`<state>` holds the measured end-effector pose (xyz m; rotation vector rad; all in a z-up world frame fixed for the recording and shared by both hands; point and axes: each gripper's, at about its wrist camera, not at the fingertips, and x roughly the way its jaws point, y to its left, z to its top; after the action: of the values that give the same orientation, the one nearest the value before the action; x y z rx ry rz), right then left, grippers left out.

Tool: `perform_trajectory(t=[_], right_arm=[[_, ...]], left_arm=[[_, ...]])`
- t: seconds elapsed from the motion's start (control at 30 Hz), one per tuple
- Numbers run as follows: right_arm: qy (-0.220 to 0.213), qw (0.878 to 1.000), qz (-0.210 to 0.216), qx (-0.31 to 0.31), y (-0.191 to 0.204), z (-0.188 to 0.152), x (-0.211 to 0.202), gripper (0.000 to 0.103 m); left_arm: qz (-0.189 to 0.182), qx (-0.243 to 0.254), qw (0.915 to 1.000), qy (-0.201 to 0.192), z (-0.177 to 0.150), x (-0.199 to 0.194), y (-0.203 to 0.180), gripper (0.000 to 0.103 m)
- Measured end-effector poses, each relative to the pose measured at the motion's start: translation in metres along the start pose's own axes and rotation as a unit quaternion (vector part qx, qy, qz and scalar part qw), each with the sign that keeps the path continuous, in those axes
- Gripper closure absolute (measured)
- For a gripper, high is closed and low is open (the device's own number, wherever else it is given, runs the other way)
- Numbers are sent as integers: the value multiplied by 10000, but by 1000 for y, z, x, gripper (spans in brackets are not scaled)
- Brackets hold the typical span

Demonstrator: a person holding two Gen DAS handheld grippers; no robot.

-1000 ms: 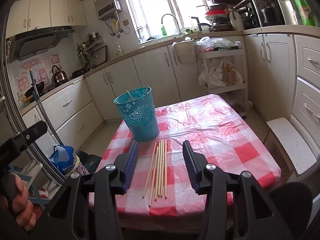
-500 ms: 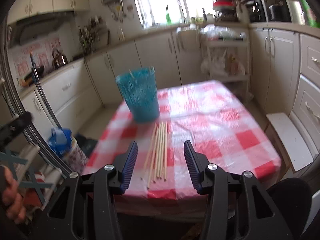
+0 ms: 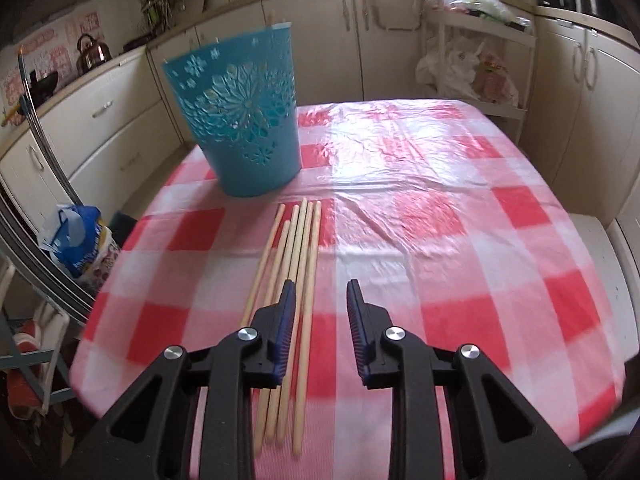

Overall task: Organize utensils
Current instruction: 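Move both open grippers down over the loose wooden chopsticks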

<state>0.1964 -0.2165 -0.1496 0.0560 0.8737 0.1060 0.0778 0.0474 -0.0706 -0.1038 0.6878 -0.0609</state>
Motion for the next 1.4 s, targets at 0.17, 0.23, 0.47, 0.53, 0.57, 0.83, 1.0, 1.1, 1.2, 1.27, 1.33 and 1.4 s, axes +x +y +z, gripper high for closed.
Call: perform_trajectory(t=[0.17, 0.23, 0.47, 0.53, 0.57, 0.83, 1.0, 1.1, 1.2, 1.27, 1.33, 1.4], right_arm=[[232, 9996, -94, -113, 1, 12, 30, 82], [306, 9993, -113, -157, 0, 16, 34, 83], [470, 9977, -222, -446, -7, 17, 37, 91], [473, 9979, -171, -396, -16, 15, 34, 92], [471, 9981, -151, -363, -19, 15, 33, 92], [473, 9987, 142, -102, -35, 11, 27, 92], [486, 9985, 259, 5, -39, 12, 27, 92], [485, 9985, 237, -57, -37, 12, 27, 92], [476, 9985, 233, -103, -35, 14, 30, 92], [497, 9982, 310, -137, -32, 12, 29, 92], [535, 9974, 412, -248, -28, 11, 28, 92], [517, 9975, 366, -322, -25, 11, 27, 92]], left_arm=[[-56, 77, 9997, 220, 1, 30, -11, 9], [-91, 119, 9995, 276, 3, 41, -18, 9], [-306, 358, 9969, 637, 15, 111, -59, 9], [-299, 434, 9959, 735, 18, 133, -71, 9], [-290, 483, 9955, 767, 19, 141, -75, 9], [-149, 934, 9902, 1023, 23, 188, -106, 9], [59, 1270, 9844, 1215, 17, 201, -116, 14], [131, 1351, 9829, 1247, 16, 203, -118, 17], [247, 1487, 9813, 1200, 14, 202, -121, 38], [174, 1342, 9832, 1228, 15, 201, -118, 52], [129, 1104, 9861, 1235, 14, 198, -108, 68], [24, 957, 9875, 1250, 12, 195, -100, 74]])
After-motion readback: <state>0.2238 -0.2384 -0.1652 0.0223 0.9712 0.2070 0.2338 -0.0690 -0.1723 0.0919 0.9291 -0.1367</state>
